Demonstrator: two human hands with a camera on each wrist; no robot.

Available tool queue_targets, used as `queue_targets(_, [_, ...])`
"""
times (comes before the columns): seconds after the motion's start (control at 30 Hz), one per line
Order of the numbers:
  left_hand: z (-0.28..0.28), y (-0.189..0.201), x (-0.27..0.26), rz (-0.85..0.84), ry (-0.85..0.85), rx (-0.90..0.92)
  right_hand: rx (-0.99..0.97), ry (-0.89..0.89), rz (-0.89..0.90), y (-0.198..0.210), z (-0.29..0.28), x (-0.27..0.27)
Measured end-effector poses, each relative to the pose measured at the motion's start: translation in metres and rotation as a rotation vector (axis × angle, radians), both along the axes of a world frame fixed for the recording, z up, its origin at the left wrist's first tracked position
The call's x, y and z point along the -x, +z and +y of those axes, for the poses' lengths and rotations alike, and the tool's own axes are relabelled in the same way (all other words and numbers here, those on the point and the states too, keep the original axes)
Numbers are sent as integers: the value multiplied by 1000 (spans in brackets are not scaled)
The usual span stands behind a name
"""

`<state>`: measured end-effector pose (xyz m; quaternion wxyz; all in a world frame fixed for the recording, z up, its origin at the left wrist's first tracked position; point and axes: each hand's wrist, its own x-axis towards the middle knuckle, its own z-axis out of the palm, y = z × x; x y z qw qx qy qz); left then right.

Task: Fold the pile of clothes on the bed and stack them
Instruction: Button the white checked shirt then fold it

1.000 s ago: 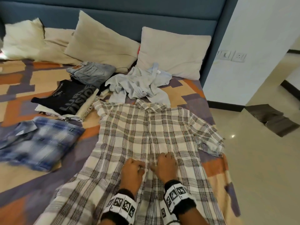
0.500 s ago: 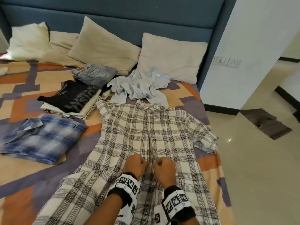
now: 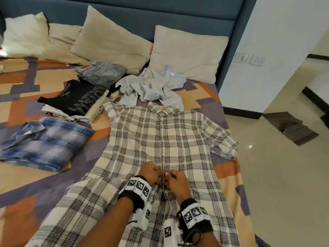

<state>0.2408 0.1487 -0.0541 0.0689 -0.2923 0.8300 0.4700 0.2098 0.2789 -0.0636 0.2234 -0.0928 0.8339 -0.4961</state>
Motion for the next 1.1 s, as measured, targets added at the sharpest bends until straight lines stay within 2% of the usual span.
queue_targets(0.13, [-2,1,3,-18,19,-35,41,-74,-42,-7,-7,6])
queue_targets(0.4, [-2,0,4,-41,63,-47,108,-121,27,-5,-7,3])
queue_targets(0.5, [0,-8,0,7,181,-116,95,-85,-31,-4,-6,5])
queue_targets(0.6, [3,-12,-3,43,226,-180,85,-69,-49,1,-6,9])
queue_targets(0.73, [4,-10,0,15,275,-227,156,-71,-155,7,-1,11])
queue_targets(0.83, [6,-8,4,-19,330,-182,200,-84,-228,11,1,11])
queue_targets(1.0, [7,-7,7,-99,287,-96,72,-62,-126,9,-5,12])
queue_targets(1.1, [4,-8,10,-153,228,-55,-68,-13,27,1,-13,18])
